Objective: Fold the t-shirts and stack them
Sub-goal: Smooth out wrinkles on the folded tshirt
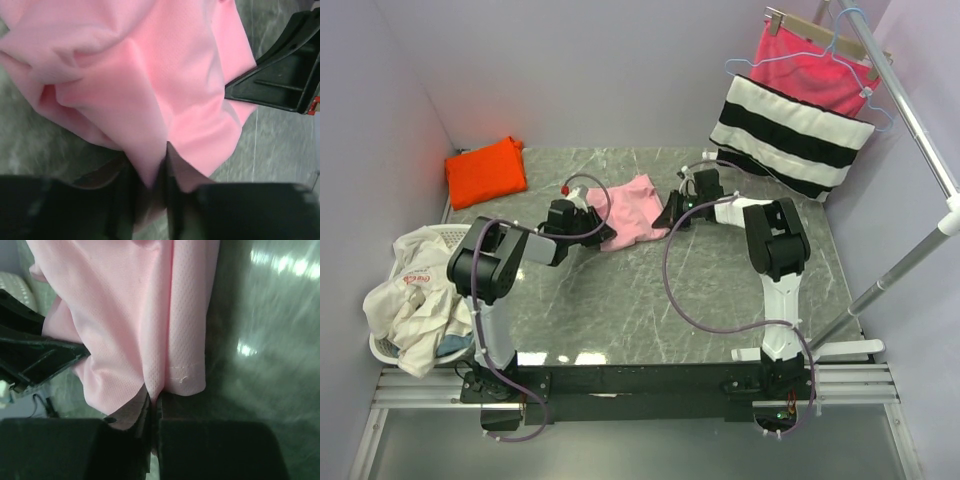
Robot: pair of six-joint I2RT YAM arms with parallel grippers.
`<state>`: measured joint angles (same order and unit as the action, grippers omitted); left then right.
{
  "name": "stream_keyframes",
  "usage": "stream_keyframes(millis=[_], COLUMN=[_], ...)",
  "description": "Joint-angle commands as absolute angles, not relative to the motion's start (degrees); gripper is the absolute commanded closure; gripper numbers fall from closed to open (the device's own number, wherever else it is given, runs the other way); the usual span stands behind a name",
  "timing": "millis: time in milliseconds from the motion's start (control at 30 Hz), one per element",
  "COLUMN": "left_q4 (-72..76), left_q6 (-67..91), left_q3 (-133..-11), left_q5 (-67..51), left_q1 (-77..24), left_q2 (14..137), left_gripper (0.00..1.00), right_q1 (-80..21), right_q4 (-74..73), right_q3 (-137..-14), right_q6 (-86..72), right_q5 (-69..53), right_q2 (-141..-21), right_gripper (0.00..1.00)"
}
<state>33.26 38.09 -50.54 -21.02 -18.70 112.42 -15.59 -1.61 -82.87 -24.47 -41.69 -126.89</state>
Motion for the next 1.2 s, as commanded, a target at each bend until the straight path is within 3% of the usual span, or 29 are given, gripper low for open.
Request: stream_keyframes(millis=[0,233,400,433,467,567,600,667,733,900,1000,1167], left_q4=[29.98,15.05,5.02,1.88,0.54,-0.97,-1.23,-1.76,-3.15,-9.13,-9.76,-3.0], left_q6=[39.2,37.45,36.83,36.83,37.09,40.42,41.3,42.71,42.54,41.49,41.13,39.73], left_q3=[-45.89,-38.68,-35.51,-34.38,-33.76,-30.24,-29.71,-28.66,-28.82,-31.72,-34.1,-35.42], left_q5=[-23.38,-19.86,-21.88,-21.71,-21.71,-20.39,-20.13,-18.9,-17.33,-3.36,4.35,8.09], left_q1=[-19.6,-21.0,-23.19,-23.9,-24.69,-28.73,-30.05,-30.93,-31.38,-31.64,-31.55,-31.46], left_q2=[109.35,94.85,86.41,83.61,82.28,77.35,76.73,75.59,75.41,72.61,70.06,71.98], left_gripper=[0.77,0.82,0.81,0.8,0.8,0.71,0.59,0.52,0.39,0.26,0.19,0.18], right_q1=[-15.73,-18.98,-23.63,-24.51,-25.22,-27.15,-27.16,-27.16,-27.16,-26.98,-26.37,-25.31], right_q4=[2.71,6.33,4.49,3.18,2.64,-0.08,-2.09,-8.15,-12.72,-12.66,-9.33,-1.5], right_q3=[-74.91,-49.88,-38.78,-36.06,-34.64,-30.77,-30.5,-31.11,-32.95,-35.94,-38.4,-41.39], right_q6=[-27.23,-29.44,-32.77,-33.31,-34.01,-36.03,-35.6,-34.2,-31.74,-26.03,-23.74,-22.15], right_q5=[-43.68,-39.47,-37.18,-36.66,-35.87,-32.36,-30.52,-26.56,-20.15,-13.89,-13.35,-15.73], right_q2=[-119.39,-101.45,-88.37,-86.5,-84.57,-76.92,-73.42,-70.15,-66.11,-63.98,-68.09,-75.84], right_gripper=[1.0,1.0,1.0,0.98,0.84,0.51,0.47,0.4,0.39,0.38,0.37,0.37])
